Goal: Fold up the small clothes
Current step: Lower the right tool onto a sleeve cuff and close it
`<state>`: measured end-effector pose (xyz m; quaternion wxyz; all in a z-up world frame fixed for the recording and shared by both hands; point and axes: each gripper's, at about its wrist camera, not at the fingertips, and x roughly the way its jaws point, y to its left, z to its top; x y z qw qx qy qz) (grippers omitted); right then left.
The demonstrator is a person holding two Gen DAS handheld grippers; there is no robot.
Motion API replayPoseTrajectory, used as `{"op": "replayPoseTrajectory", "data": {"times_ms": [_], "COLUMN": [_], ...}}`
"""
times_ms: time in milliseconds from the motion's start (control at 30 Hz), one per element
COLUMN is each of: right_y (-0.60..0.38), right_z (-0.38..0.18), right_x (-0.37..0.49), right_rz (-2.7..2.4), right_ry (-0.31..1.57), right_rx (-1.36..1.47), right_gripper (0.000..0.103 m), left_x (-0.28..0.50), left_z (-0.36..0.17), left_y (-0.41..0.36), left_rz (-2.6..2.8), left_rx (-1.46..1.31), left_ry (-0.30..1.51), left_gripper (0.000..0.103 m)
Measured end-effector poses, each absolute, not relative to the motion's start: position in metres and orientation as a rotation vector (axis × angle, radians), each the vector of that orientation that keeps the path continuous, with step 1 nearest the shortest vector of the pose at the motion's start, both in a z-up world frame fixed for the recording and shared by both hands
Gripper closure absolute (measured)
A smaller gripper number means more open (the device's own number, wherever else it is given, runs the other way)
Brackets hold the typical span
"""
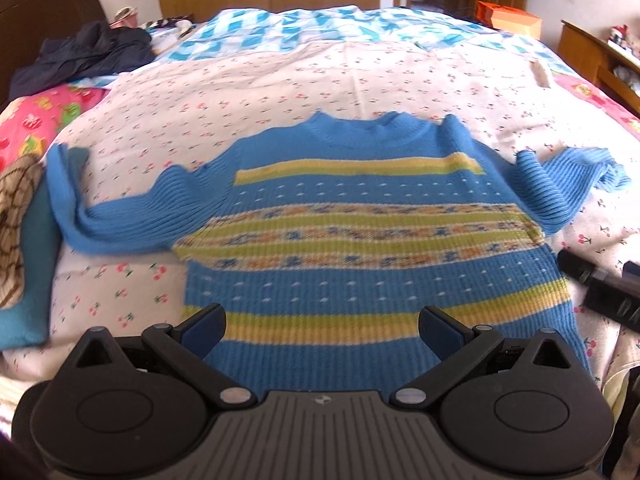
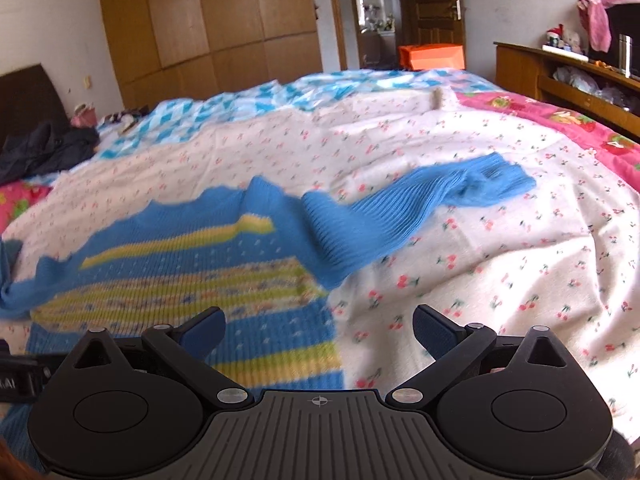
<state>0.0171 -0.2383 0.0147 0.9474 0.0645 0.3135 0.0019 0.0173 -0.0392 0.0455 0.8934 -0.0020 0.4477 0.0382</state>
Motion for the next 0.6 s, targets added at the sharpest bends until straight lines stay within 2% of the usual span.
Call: {"op": "replayPoseTrajectory", "data": {"times_ms": [200, 367, 500, 600], "right_y": [-0.300, -0.368, -0.409, -0.433], "right_z": [0.030, 0.026, 0.022, 0.016], "right_x": [0.052, 0.095, 0.122, 0.140], "right_rz": [-0.094, -0.131, -0.164, -0.195], "right_ry": [0.572, 0.603, 0.606, 0.615], "right_rx": [0.269, 0.501, 0.649, 0.727], "right_gripper": [0.012, 0.028, 0.030, 0.041], "left_x": [0.044, 0.069, 0.085, 0.093], "left_z": [0.050, 0.050, 0.049, 0.048], "left_y": [-0.067, -0.092, -0.109, -0.121], "left_rz": [0.025, -0.034, -0.071, -0.092], "left_rx": [0.051, 0.056, 0.045, 0.047], "left_ry": [0.908, 0.905, 0.896, 0.888], "left_gripper": [0.000, 0.000, 0.000, 0.000]}}
